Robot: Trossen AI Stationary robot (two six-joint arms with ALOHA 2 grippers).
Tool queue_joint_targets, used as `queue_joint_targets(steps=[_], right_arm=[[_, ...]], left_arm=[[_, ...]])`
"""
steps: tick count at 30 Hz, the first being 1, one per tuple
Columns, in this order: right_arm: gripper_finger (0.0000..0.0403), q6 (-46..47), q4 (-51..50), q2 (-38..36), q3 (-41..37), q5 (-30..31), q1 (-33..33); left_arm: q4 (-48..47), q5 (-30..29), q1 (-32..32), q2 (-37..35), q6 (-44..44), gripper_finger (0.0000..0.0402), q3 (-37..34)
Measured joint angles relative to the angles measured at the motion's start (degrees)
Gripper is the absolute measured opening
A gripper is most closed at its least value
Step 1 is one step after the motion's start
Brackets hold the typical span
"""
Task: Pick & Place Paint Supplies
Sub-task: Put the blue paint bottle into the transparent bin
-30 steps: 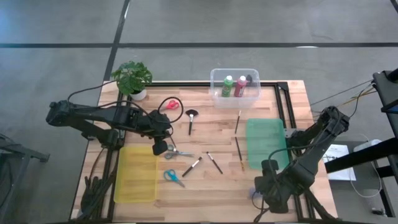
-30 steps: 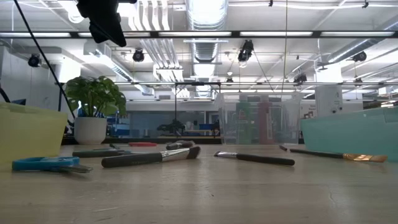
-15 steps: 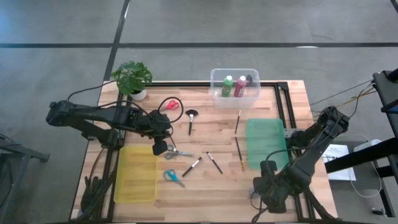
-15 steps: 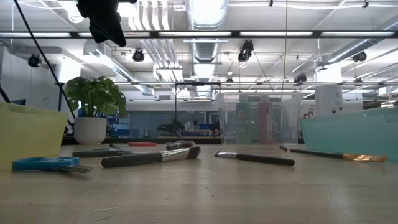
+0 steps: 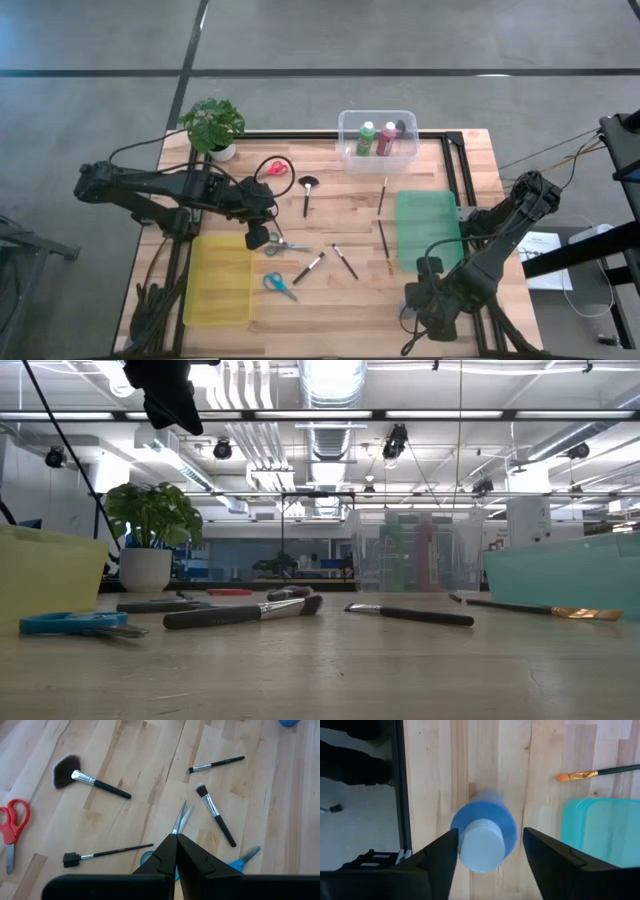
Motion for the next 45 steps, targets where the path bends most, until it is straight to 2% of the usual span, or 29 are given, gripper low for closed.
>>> queue_joint_targets(steps=[11,21,26,30,34,41,45], right_arm=[[0.0116,-1.7,-0.01,-0.07,0.0,-2.63,-0.8],[0.0115,-2.46,-1.12,-0.13,1.76,-2.37,-2.97],[0.0115,-5.07,-6.54,-0.17,6.39,2.49,-6.84],[0.0115,-9.8,-9.99,-0.24,11.77,5.24,-13.59],[0.0115,-13.36,-15.56,-0.24,18.14,6.42,-23.32],[0.0115,-21.14,-22.43,-0.28,30.86,6.32,-45.27],[0.0115,-25.22,-23.61,0.62,37.31,2.2,-59.47]], left_arm=[[0.0,-0.02,0.0,0.0,0.0,0.0018,0.0],[-0.01,-0.02,0.0,0.01,0.0,0.0018,0.0],[-0.02,-0.02,0.0,0.0,0.0,0.0018,0.0],[-0.02,-0.02,0.0,0.0,0.0,0.0018,0.0],[-0.02,-0.02,0.0,0.0,-0.02,0.0018,0.0],[-0.02,-0.02,-0.04,0.0,-0.1,0.0018,0.0],[-0.04,-0.02,-0.04,0.0,-0.2,0.0018,0.0]])
